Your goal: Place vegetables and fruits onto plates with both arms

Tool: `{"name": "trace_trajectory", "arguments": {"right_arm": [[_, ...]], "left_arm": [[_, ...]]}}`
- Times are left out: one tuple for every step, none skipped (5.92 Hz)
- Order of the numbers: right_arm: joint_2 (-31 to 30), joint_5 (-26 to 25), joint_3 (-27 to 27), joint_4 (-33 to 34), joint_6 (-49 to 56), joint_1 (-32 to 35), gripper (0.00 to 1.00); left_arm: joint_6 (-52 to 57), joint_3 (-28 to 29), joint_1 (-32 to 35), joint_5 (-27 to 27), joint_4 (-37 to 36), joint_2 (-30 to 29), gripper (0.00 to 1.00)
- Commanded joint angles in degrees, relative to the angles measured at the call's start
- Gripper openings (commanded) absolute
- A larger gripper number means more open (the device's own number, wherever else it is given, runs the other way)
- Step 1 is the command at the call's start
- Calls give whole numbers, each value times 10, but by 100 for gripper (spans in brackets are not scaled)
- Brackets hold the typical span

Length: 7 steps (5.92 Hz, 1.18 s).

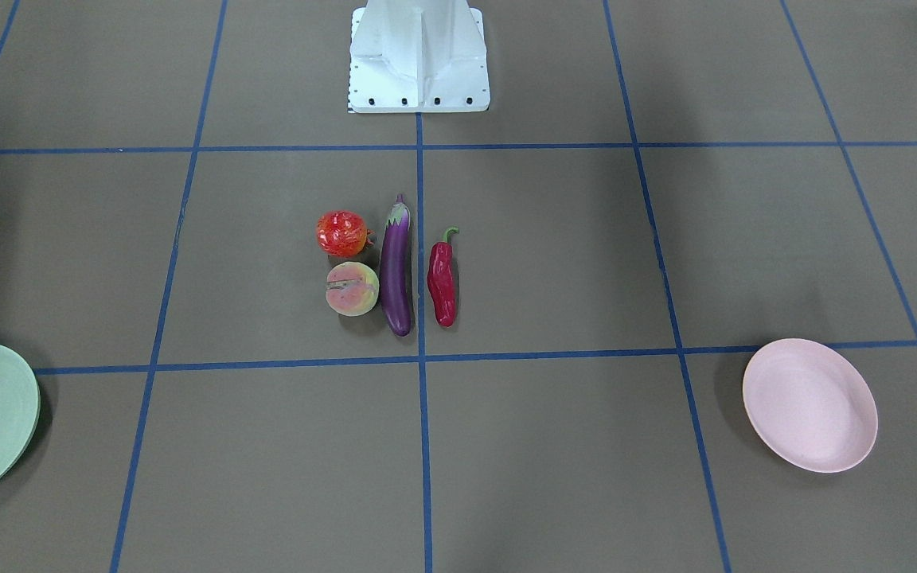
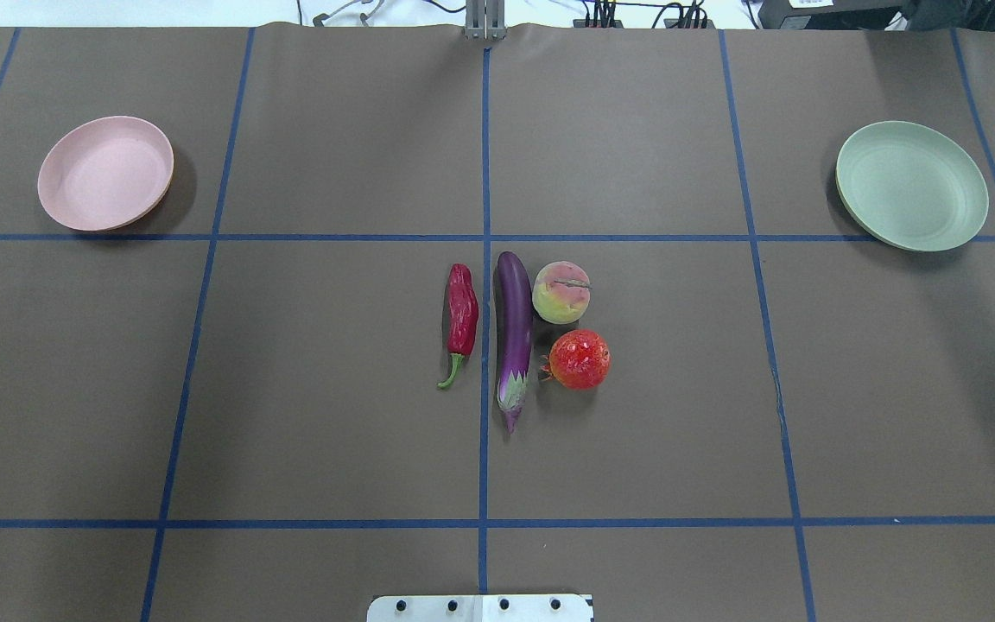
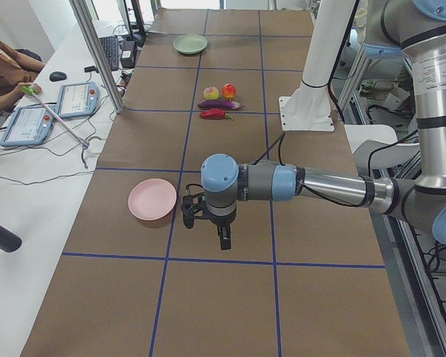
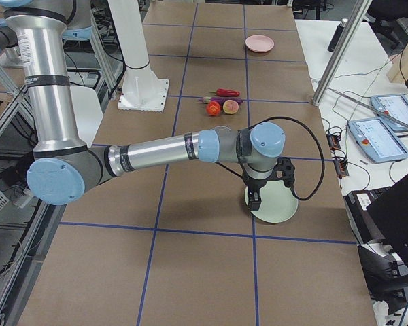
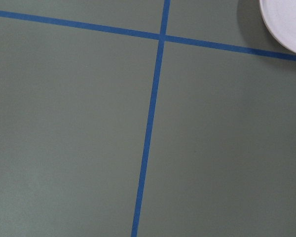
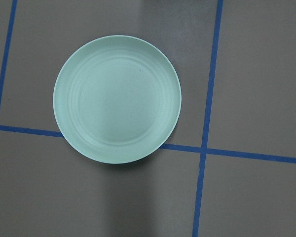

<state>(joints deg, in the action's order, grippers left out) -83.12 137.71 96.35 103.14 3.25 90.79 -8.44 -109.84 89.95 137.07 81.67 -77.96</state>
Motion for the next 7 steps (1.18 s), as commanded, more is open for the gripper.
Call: {"name": "trace_trajectory", "arguments": {"right_arm": [[-9,7,5,7,1,-3,100],[-12,14,11,7,1,-4,100],[-13,14,13,7,0,-10,100],[-15,15,16,7,1,-15,100],[-21,15,26,5,0,-20,100],[-34,15,46,3,3,-27,100],[-46,15,52,2,3,-31,100]], "left_arm": [[1,-17,4,0,-3,6,100],[1,-15,4,3,-4,7,100],[2,5,3,0,-3,8,100],[3,3,4,1,-1,11,100],[1,7,3,7,-2,12,100],[1,6,3,7,-3,15,100],[3,2,1,14,2,14,100]]}}
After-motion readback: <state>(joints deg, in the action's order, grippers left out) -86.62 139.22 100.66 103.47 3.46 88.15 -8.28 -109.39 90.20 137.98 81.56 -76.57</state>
